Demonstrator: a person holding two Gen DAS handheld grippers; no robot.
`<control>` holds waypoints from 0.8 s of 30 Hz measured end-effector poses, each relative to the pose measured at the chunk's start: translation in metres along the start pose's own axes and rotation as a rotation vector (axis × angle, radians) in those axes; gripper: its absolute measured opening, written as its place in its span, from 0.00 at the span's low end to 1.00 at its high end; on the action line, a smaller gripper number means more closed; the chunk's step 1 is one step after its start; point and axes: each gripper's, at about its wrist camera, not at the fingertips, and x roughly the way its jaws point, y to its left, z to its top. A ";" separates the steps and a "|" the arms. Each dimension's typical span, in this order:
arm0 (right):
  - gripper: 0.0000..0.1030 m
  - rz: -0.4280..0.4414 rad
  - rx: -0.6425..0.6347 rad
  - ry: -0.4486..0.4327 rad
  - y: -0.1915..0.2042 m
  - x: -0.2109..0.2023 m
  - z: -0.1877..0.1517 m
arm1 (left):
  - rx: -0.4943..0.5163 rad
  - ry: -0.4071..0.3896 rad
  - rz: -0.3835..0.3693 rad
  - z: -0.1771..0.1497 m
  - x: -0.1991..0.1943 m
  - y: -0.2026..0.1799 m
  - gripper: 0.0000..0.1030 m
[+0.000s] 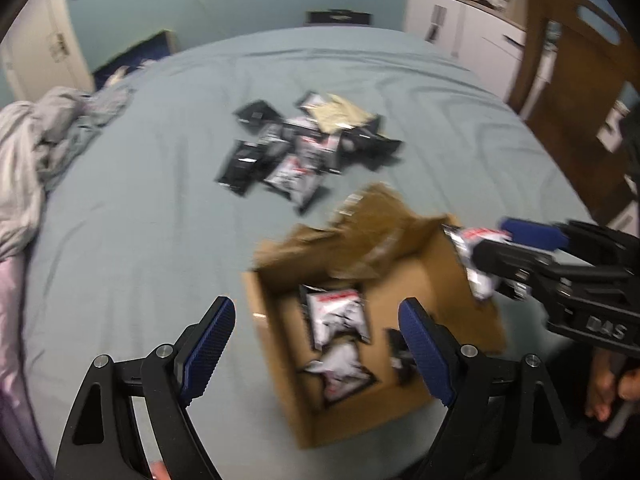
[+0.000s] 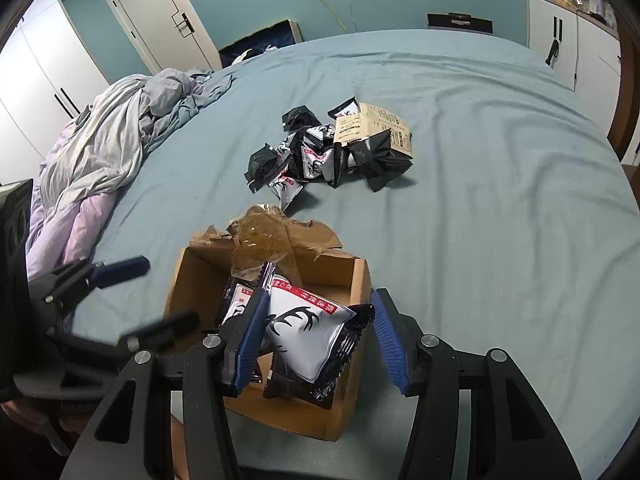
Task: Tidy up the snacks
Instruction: 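Release both white packets into the cardboard box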
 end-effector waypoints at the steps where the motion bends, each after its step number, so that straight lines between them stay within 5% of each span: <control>1: 0.50 0.000 -0.003 0.002 0.001 0.000 0.000 | -0.006 -0.005 0.016 0.001 0.000 0.004 0.82; 13: 0.54 0.042 -0.129 -0.058 0.028 -0.008 -0.006 | -0.062 -0.035 0.060 0.007 -0.002 0.019 0.82; 14: 0.58 0.064 -0.131 -0.081 0.029 -0.012 -0.006 | -0.061 -0.036 0.060 0.007 -0.002 0.018 0.82; 16: 0.85 0.064 -0.143 -0.132 0.031 -0.020 -0.009 | -0.056 -0.035 0.062 0.007 -0.001 0.017 0.82; 24: 0.88 -0.048 -0.146 -0.177 0.025 -0.023 -0.015 | -0.026 -0.044 0.095 0.006 -0.003 0.012 0.82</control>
